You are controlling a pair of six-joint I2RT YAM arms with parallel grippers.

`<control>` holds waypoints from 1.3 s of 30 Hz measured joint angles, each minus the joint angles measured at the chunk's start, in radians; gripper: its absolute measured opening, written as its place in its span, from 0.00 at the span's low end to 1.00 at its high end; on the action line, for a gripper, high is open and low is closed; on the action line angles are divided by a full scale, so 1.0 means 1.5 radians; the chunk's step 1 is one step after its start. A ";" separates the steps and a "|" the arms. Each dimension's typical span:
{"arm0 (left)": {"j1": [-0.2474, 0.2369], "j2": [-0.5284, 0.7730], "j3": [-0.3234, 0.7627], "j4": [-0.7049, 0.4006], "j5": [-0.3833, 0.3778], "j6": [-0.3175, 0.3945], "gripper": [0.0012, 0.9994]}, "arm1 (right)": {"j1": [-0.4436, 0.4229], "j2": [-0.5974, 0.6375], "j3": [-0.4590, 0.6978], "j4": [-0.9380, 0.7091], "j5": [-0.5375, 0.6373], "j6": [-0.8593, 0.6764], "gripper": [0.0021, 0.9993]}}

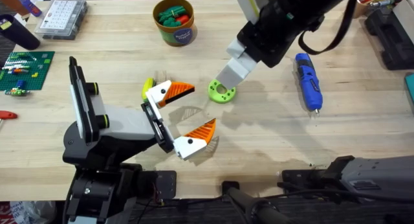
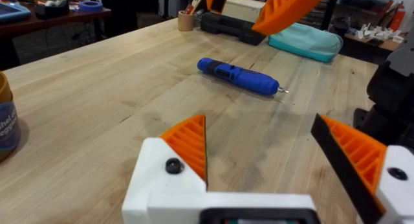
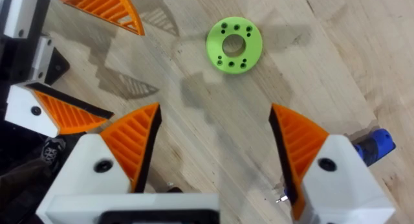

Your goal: Pick up the gripper from the table and insert it into the empty holder that is missing its gripper. Then pick up a screw, insert it into the mounting hole, and use the screwdriver to tighten it. Finally, clean up the table by picking up the vegetable and placing it into the bucket.

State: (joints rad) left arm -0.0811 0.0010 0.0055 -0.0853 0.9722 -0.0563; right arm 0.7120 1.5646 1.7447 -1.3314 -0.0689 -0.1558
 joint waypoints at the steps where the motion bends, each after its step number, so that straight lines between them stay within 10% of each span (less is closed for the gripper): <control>1: 0.000 0.000 0.000 0.000 0.000 -0.001 0.99 | 0.000 0.000 0.000 -0.001 0.000 0.000 1.00; 7: 0.000 0.000 0.000 -0.001 0.001 -0.005 0.93 | 0.000 0.000 0.000 -0.002 0.000 -0.001 1.00; 12: 0.000 0.000 0.000 -0.001 0.001 -0.005 0.15 | 0.000 0.000 0.000 -0.001 -0.012 -0.001 1.00; 14: 0.000 0.000 0.000 -0.001 0.001 -0.004 0.01 | 0.000 0.000 0.000 -0.001 -0.017 -0.001 1.00; 32: 0.000 0.000 0.000 -0.001 0.001 -0.004 0.00 | -0.006 -0.063 0.000 -0.029 0.067 0.038 1.00; 39: 0.000 0.000 0.000 -0.001 0.001 -0.004 0.00 | -0.109 -0.107 0.000 -0.070 0.119 0.110 1.00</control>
State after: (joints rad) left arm -0.0807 0.0006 0.0055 -0.0860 0.9730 -0.0620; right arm 0.5493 1.4041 1.7451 -1.4357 0.1098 0.0093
